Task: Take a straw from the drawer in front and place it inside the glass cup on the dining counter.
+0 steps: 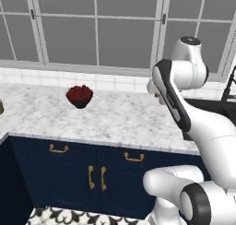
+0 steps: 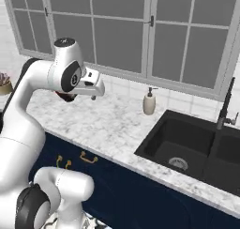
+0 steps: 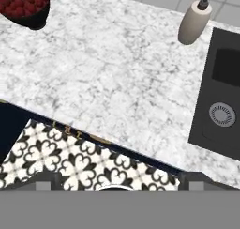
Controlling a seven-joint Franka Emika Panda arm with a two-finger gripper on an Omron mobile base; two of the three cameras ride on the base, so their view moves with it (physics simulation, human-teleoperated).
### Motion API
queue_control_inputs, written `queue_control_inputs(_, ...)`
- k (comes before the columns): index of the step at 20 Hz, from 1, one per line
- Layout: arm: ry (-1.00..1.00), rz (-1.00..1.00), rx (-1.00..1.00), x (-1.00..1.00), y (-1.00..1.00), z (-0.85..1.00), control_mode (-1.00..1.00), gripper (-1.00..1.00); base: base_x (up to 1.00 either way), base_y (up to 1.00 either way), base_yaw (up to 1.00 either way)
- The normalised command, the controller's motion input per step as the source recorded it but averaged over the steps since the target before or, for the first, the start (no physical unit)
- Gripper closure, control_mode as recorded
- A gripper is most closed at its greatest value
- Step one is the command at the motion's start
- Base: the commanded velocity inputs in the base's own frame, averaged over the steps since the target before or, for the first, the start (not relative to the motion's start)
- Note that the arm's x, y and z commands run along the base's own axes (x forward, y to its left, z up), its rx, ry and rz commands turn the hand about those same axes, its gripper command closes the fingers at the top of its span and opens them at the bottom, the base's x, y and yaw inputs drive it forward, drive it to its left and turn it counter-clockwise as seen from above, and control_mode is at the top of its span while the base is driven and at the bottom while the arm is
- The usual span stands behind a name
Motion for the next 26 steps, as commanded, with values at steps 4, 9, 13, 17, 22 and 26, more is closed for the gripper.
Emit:
queue_control_inputs(4, 0.00, 0.00, 0.00, 0.00, 0.00, 0.00, 1.00, -1.00, -0.04, -0.74, 0.63)
queue_control_inputs(9, 0.00, 0.00, 0.00, 0.00, 0.00, 0.00, 1.00, -1.00, -0.01, -0.67, 0.60)
queue_control_inputs(13, 0.00, 0.00, 0.00, 0.00, 0.00, 0.00, 1.00, -1.00, 0.00, -0.72, 0.53)
queue_control_inputs(17, 0.00, 0.00, 0.00, 0.00, 0.00, 0.00, 1.00, -1.00, -0.05, -0.74, 0.47)
queue_control_inputs(22, 0.00, 0.00, 0.00, 0.00, 0.00, 0.00, 1.00, -1.00, -0.09, -0.63, 0.39)
queue_control_inputs(26, -0.02, 0.19, -0.02, -0.04, -0.13, -0.06, -1.00, -1.00, -0.02, -0.14, 0.09)
